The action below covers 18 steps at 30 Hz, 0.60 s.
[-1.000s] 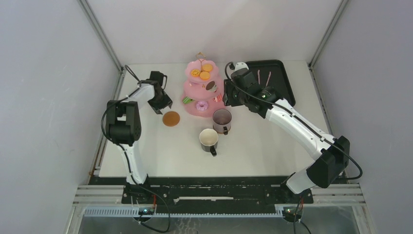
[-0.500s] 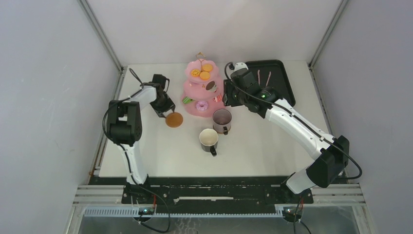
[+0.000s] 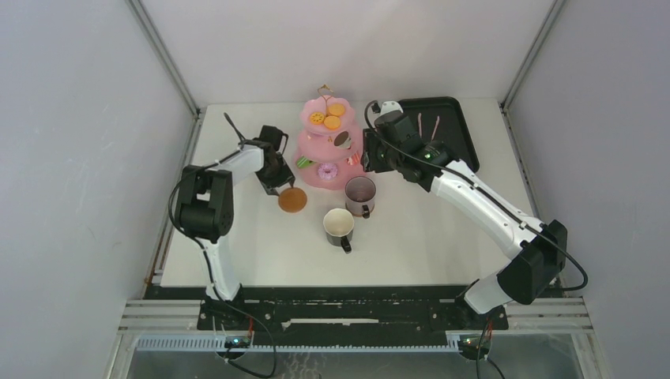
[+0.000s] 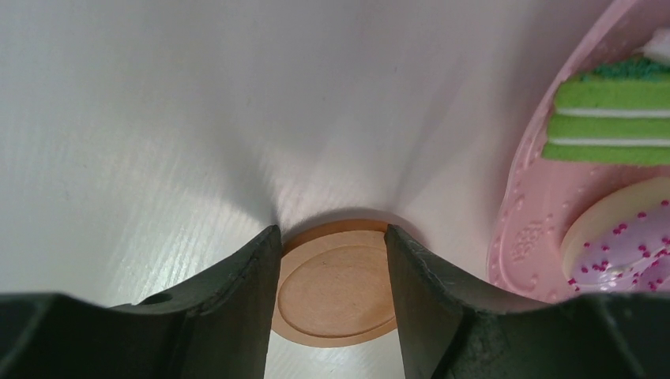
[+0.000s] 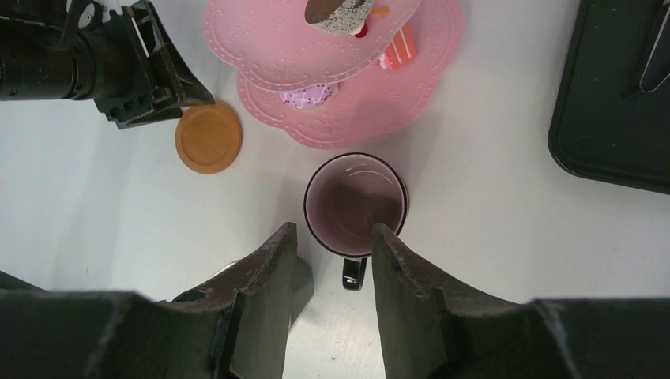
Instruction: Serve the afternoon tea
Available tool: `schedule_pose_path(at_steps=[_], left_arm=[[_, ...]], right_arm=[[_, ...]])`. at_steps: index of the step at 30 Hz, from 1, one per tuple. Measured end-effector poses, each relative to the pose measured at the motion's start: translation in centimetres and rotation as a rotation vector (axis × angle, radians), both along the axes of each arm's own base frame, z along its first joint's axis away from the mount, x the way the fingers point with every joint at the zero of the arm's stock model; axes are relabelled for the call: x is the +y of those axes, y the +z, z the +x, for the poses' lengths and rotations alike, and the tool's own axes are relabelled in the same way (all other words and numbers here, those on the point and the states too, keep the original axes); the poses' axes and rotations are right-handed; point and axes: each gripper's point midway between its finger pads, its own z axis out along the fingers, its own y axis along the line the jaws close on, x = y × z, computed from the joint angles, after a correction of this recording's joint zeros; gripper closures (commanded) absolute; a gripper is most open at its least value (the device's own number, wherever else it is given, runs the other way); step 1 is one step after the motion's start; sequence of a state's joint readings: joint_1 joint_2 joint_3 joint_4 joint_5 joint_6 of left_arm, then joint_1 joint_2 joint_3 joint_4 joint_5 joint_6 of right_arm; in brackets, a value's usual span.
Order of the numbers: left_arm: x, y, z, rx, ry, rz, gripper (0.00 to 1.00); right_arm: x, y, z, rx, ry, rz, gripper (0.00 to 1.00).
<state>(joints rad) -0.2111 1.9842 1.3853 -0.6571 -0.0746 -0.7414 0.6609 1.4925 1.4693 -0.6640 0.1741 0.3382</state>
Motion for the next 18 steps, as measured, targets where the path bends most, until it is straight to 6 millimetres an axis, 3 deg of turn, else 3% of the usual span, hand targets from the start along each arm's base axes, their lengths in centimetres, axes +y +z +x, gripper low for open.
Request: schedule_pose_path(at_steps=[11, 18], left_arm=[[-1.7, -0.1, -1.9, -0.01, -0.049, -0.001, 0.44], [-2.8, -0.1, -2.4, -0.011, -0.07, -0.002, 0.44]], right_arm=[[0.0, 0.8, -1.1, -0.016, 0.008, -0.007, 0.53], [0.7, 1.5, -3.2, -0.031, 0.045, -0.032, 0.53]])
